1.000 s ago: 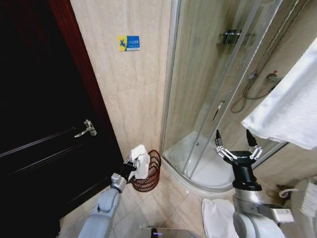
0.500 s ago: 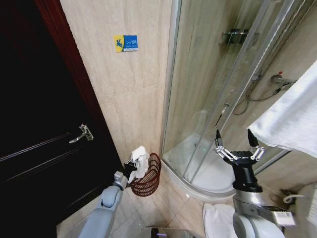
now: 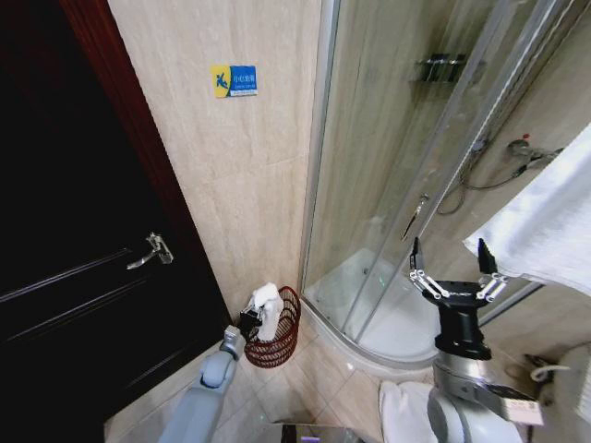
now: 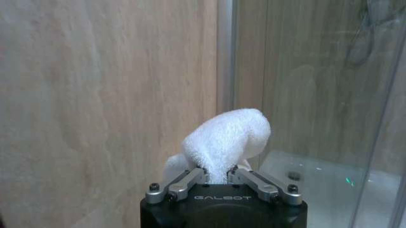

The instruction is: Discard the used towel into the hamper.

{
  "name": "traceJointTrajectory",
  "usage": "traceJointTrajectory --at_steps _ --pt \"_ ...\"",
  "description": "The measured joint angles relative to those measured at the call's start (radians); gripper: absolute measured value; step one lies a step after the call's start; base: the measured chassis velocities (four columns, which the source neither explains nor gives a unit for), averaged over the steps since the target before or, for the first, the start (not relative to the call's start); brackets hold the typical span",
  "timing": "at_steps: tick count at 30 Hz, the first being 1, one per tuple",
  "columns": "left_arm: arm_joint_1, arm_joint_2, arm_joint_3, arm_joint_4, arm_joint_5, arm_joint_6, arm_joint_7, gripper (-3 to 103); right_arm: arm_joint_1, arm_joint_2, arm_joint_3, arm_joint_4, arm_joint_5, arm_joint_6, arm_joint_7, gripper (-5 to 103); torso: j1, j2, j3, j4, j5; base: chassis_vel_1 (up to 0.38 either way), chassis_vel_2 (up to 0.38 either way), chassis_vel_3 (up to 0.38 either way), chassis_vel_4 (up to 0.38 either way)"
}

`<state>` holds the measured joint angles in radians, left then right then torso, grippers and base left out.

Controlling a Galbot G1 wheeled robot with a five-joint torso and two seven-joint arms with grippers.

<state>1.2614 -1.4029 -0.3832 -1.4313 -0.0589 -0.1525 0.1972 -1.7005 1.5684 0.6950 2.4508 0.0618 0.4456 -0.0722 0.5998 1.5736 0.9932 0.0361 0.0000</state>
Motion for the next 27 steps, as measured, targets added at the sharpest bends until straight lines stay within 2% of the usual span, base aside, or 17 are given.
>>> traceJointTrajectory --at_steps 8,17,20,21,23,27 --pt "-0.069 -0.031 0.016 0.094 0.017 -0.033 0.016 10 -0.018 -0.010 -0.003 0.004 0.004 0.009 -0.029 100 0.000 0.000 0.000 0.0000 0.0001 0.000 0.000 0.000 0.000" --pt "-0.152 -0.023 0.052 0.196 0.033 -0.035 0.015 10 -0.025 -0.007 0.007 0.018 0.007 0.018 -0.028 100 0.000 0.000 0.000 0.0000 0.0001 0.000 0.000 0.000 0.000" --pt "-0.221 -0.024 0.068 0.305 0.061 -0.042 0.011 10 -0.028 -0.001 0.013 0.023 0.005 0.027 -0.028 100 0.000 0.000 0.000 0.0000 0.0002 0.000 0.000 0.000 0.000" --pt "-0.221 -0.024 0.068 0.305 0.061 -0.042 0.011 10 -0.028 -0.001 0.013 0.023 0.005 0.027 -0.028 100 0.000 0.000 0.000 0.0000 0.0002 0.000 0.000 0.000 0.000" --pt "-0.270 -0.038 0.071 0.400 0.092 -0.061 -0.008 10 -0.033 -0.001 0.016 0.027 0.001 0.028 -0.029 100 0.000 0.000 0.000 -0.0001 0.0001 0.000 0.000 0.000 0.000" --pt "-0.319 -0.042 0.095 0.510 0.093 -0.076 -0.034 10 -0.033 -0.008 0.023 0.024 -0.008 0.025 -0.031 100 0.000 0.000 0.000 0.0001 0.0000 0.000 0.000 0.000 0.000"
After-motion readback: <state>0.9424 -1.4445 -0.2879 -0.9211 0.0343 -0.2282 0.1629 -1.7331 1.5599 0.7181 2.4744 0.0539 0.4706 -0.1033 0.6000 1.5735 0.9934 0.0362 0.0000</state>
